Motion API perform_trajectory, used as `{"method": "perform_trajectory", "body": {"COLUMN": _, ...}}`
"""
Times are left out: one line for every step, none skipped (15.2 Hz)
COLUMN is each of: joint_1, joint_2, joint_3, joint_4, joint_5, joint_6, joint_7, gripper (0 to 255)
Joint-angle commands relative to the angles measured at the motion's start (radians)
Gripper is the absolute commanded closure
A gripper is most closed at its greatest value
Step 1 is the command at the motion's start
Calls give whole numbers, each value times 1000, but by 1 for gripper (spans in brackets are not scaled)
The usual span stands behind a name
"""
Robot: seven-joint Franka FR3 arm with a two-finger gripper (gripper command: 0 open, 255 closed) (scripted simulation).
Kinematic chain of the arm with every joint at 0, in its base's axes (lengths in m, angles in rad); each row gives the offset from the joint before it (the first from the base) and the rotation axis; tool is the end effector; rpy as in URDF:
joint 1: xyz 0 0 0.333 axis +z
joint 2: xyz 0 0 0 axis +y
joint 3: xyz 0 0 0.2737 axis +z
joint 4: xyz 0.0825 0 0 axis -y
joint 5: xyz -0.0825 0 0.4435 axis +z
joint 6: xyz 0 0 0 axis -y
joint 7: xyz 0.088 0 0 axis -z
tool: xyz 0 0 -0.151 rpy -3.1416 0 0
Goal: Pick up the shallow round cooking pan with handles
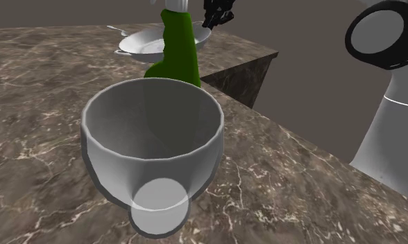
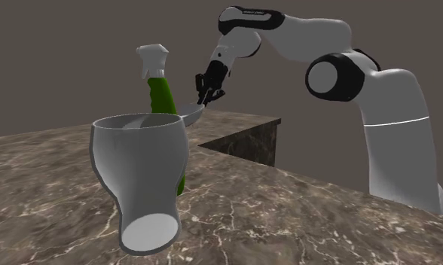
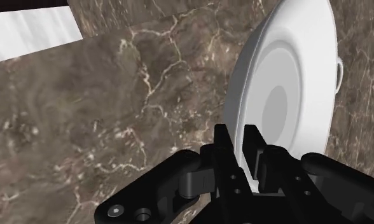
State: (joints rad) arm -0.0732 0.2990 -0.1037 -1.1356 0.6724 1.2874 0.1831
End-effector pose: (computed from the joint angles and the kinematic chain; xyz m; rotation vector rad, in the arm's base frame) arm 0.6570 0.0007 0.5841 -2.4945 0.2656 0.1888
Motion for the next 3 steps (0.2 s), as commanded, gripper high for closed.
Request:
{"method": "perform_trajectory", "body": {"joint_1": -9, "joint_2": 19, "joint_3": 0, "joint_4": 57, "joint_5": 9, "joint_6": -34, "joint_7": 18, "gripper": 255}}
{"method": "perform_trajectory", "body": {"joint_1": -9, "joint_2": 21, "joint_3": 1, "joint_4": 62, "joint_5": 10, "joint_6": -36, "joint_7": 20, "gripper": 255}}
{"method": "perform_trajectory", "body": {"joint_1": -9, "joint_2": 21, "joint_3": 1, "joint_4": 61, "joint_5": 9, "joint_6": -36, "joint_7": 20, "gripper": 255}}
